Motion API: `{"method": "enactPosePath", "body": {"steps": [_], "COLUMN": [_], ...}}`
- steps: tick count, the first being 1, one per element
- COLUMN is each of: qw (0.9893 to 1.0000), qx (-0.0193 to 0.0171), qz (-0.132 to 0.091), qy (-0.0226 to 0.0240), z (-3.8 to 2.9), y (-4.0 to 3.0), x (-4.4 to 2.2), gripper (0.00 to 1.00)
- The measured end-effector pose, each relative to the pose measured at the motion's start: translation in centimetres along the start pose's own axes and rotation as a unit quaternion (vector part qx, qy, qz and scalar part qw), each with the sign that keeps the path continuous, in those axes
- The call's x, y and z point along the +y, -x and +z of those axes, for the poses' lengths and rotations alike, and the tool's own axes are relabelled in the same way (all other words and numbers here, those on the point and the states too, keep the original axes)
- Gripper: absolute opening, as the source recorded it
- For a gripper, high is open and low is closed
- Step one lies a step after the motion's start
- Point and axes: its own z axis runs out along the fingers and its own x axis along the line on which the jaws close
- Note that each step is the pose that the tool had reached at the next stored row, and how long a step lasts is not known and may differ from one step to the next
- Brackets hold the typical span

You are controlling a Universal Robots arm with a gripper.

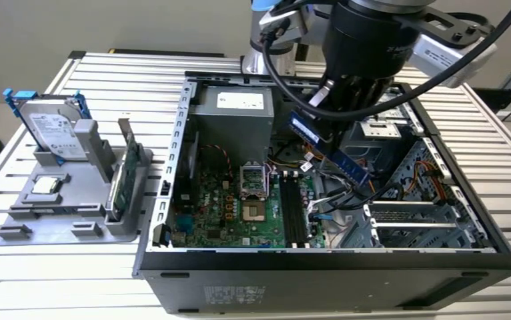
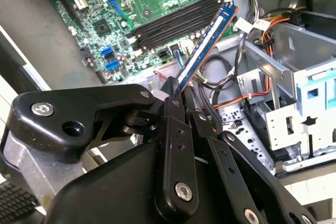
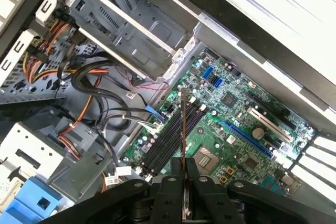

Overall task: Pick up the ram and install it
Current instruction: 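Insert the ram into the slot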

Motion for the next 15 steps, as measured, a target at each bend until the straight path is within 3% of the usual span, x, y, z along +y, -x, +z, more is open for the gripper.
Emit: {"method": "enactPosePath", "body": {"steps": [8,15], "qw": [0.9991,0.9969], "qx": [-0.0004,-0.0007], "qz": [0.043,0.079], "qy": [0.0003,0.0005], "z": [0.00,0.00], "y": [0.00,0.00], "x": [0.00,0.00], "gripper": [0.00,0.00]}}
